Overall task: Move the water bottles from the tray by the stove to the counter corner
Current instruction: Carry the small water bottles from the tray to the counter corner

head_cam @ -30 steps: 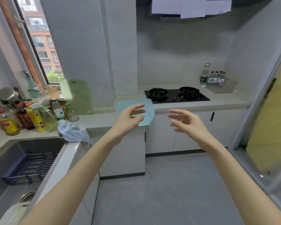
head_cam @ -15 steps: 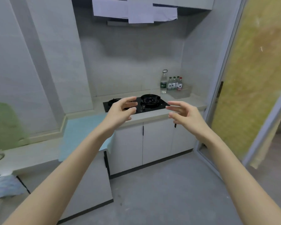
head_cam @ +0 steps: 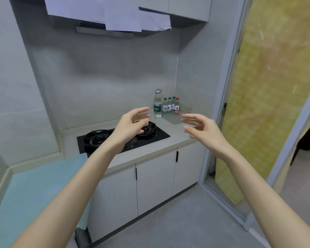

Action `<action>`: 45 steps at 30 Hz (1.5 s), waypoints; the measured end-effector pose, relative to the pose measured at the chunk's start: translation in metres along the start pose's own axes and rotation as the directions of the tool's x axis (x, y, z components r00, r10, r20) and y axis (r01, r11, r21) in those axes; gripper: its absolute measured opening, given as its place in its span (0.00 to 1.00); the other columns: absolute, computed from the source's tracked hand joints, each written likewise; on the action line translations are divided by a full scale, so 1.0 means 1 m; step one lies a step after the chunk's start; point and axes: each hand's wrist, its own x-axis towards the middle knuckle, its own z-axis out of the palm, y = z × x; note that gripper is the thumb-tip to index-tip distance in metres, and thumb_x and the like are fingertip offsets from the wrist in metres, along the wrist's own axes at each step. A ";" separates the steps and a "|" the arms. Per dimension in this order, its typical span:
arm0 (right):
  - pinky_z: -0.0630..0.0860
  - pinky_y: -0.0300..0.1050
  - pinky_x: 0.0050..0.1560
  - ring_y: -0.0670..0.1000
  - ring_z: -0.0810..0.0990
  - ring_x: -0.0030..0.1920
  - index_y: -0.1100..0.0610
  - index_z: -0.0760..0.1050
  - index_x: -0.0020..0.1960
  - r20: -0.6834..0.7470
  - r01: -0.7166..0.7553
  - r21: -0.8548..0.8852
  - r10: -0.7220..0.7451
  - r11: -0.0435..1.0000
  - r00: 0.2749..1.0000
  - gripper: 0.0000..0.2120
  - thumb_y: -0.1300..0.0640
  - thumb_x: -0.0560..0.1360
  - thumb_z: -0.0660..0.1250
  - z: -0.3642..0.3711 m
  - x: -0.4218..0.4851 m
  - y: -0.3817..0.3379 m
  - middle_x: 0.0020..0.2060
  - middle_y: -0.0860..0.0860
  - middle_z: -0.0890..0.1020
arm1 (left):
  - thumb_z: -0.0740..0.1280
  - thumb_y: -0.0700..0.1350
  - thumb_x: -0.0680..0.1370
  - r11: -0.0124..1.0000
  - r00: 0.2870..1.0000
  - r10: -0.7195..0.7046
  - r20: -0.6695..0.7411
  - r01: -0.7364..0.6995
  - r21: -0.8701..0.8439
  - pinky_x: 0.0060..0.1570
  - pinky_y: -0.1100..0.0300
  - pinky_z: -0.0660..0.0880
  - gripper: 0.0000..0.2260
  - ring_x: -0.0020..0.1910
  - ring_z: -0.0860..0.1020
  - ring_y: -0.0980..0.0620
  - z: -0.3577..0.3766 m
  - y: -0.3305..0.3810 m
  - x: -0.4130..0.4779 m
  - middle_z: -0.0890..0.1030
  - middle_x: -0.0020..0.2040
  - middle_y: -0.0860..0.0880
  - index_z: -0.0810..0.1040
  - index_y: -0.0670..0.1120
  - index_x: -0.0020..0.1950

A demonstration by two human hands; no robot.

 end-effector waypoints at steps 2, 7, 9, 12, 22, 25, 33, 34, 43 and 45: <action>0.78 0.46 0.59 0.46 0.81 0.58 0.52 0.76 0.62 -0.029 -0.001 -0.005 0.001 1.000 1.000 0.15 0.63 0.77 0.67 -0.004 0.035 0.013 0.56 0.46 0.82 | 0.63 0.40 0.80 1.000 0.999 0.016 0.031 -0.016 -0.002 0.58 0.55 0.77 0.16 0.59 0.79 0.53 0.005 -0.005 0.042 0.80 0.60 0.54 0.73 0.54 0.66; 0.78 0.44 0.57 0.46 0.81 0.57 0.49 0.76 0.59 -0.067 -0.018 -0.015 0.017 1.000 0.998 0.14 0.62 0.76 0.68 -0.020 0.104 0.047 0.56 0.46 0.82 | 0.64 0.39 0.79 0.999 0.997 0.034 0.065 -0.033 -0.010 0.58 0.54 0.77 0.16 0.58 0.79 0.52 0.026 -0.018 0.126 0.80 0.60 0.53 0.74 0.55 0.64; 0.78 0.42 0.55 0.45 0.81 0.57 0.48 0.76 0.58 -0.075 -0.020 -0.013 0.019 1.000 0.997 0.14 0.63 0.76 0.68 -0.028 0.128 0.061 0.56 0.46 0.82 | 0.64 0.39 0.79 0.999 0.996 0.037 0.075 -0.036 -0.007 0.58 0.54 0.77 0.17 0.59 0.79 0.52 0.037 -0.025 0.158 0.80 0.60 0.52 0.73 0.53 0.66; 0.77 0.38 0.53 0.44 0.81 0.55 0.49 0.76 0.58 -0.084 -0.016 -0.018 0.015 1.000 0.996 0.14 0.63 0.76 0.68 -0.044 0.172 0.088 0.55 0.44 0.82 | 0.64 0.39 0.79 0.999 0.995 0.045 0.085 -0.046 0.003 0.57 0.54 0.78 0.17 0.60 0.78 0.51 0.059 -0.038 0.211 0.80 0.60 0.53 0.73 0.53 0.67; 0.76 0.29 0.46 0.38 0.81 0.49 0.51 0.76 0.60 -0.035 0.047 -0.016 -0.048 0.999 0.998 0.14 0.64 0.76 0.67 -0.115 0.318 0.173 0.54 0.45 0.81 | 0.64 0.39 0.79 0.996 0.997 0.077 0.025 -0.078 0.042 0.54 0.57 0.78 0.17 0.58 0.79 0.53 0.143 -0.070 0.367 0.79 0.60 0.53 0.72 0.51 0.67; 0.76 0.28 0.47 0.39 0.79 0.51 0.55 0.76 0.62 -0.009 0.064 -0.032 -0.065 0.997 0.998 0.15 0.65 0.76 0.67 -0.139 0.366 0.195 0.55 0.47 0.81 | 0.64 0.40 0.79 0.997 0.998 0.064 -0.009 -0.063 0.043 0.51 0.59 0.78 0.17 0.55 0.79 0.54 0.165 -0.075 0.411 0.79 0.61 0.52 0.72 0.51 0.68; 0.75 0.26 0.47 0.45 0.79 0.54 0.58 0.75 0.63 0.051 0.069 -0.014 -0.068 0.998 0.996 0.15 0.66 0.76 0.66 -0.169 0.478 0.254 0.55 0.50 0.80 | 0.64 0.39 0.79 0.998 0.996 0.022 -0.087 -0.017 0.052 0.54 0.56 0.77 0.17 0.57 0.78 0.54 0.203 -0.093 0.515 0.80 0.60 0.53 0.73 0.51 0.67; 0.75 0.26 0.47 0.44 0.79 0.54 0.57 0.75 0.62 0.052 0.064 -0.011 -0.063 0.998 0.997 0.15 0.66 0.76 0.67 -0.170 0.489 0.262 0.56 0.49 0.81 | 0.64 0.39 0.79 0.998 0.996 0.018 -0.089 -0.014 0.055 0.55 0.56 0.77 0.17 0.57 0.78 0.54 0.205 -0.098 0.526 0.80 0.60 0.53 0.73 0.51 0.67; 0.74 0.26 0.42 0.41 0.79 0.48 0.56 0.76 0.61 0.069 0.032 -0.011 -0.031 0.999 0.997 0.15 0.65 0.76 0.67 -0.156 0.617 0.359 0.55 0.48 0.81 | 0.64 0.39 0.79 0.998 0.995 -0.019 -0.102 0.025 0.057 0.53 0.60 0.76 0.18 0.59 0.77 0.54 0.218 -0.172 0.657 0.79 0.60 0.53 0.73 0.51 0.68; 0.73 0.25 0.43 0.38 0.78 0.47 0.57 0.76 0.62 0.069 0.025 -0.030 -0.023 0.999 0.997 0.15 0.66 0.76 0.67 -0.151 0.651 0.382 0.55 0.48 0.81 | 0.64 0.38 0.79 0.998 0.994 -0.021 -0.111 0.027 0.057 0.52 0.58 0.77 0.18 0.58 0.78 0.54 0.218 -0.190 0.695 0.79 0.60 0.52 0.73 0.51 0.68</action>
